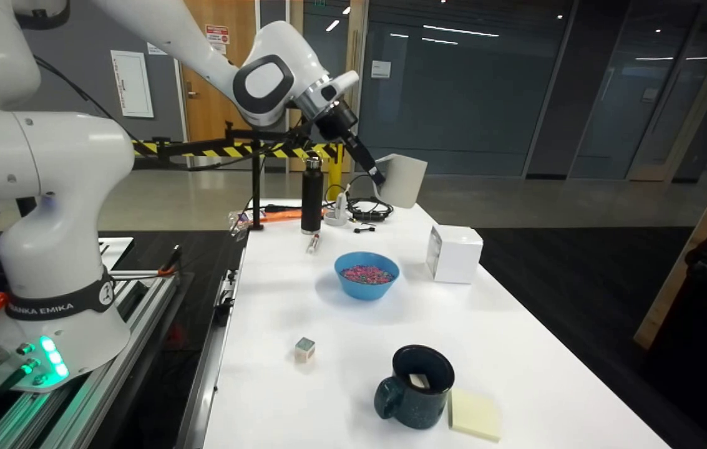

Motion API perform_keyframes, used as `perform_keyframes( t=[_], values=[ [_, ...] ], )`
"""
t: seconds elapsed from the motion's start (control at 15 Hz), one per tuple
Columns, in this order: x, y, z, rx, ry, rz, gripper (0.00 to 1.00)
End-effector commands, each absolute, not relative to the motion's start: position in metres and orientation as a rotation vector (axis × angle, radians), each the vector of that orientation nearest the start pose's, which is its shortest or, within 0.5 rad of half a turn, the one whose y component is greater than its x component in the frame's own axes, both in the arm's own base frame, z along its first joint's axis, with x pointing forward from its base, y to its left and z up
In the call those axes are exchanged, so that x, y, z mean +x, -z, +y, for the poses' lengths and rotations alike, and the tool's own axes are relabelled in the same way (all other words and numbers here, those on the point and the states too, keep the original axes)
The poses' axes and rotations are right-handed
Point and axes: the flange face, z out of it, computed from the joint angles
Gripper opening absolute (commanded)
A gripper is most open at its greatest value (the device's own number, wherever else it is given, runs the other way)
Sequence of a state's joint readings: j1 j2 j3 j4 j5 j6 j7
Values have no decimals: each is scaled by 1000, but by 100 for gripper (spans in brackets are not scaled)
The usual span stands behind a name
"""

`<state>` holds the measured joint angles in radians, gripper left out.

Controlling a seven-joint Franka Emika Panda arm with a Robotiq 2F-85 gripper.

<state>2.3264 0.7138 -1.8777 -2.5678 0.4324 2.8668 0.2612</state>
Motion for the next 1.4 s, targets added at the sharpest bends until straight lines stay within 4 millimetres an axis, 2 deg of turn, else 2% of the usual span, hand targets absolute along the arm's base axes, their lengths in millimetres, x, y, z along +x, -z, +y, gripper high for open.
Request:
perform_keyframes(
  t=[0.0, 0.13, 0.27, 0.4, 0.53, 0.6, 0.67, 0.93, 1.33],
  values=[
    [405, -412, 193, -3125, 1206, 185, 6],
    [402, -408, 187, -3120, 1229, 172, 6],
    [402, -403, 171, -3101, 1294, 161, 6],
    [395, -391, 153, -3102, 1364, 129, 6],
    [382, -381, 143, -3091, 1403, 99, 6],
    [397, -385, 151, -3092, 1417, 87, 6],
    [393, -380, 150, -3094, 1428, 71, 6],
    [386, -381, 167, -3060, 1455, 1, 6],
    [374, -383, 185, -3064, 1389, 3, 6]
  ],
)
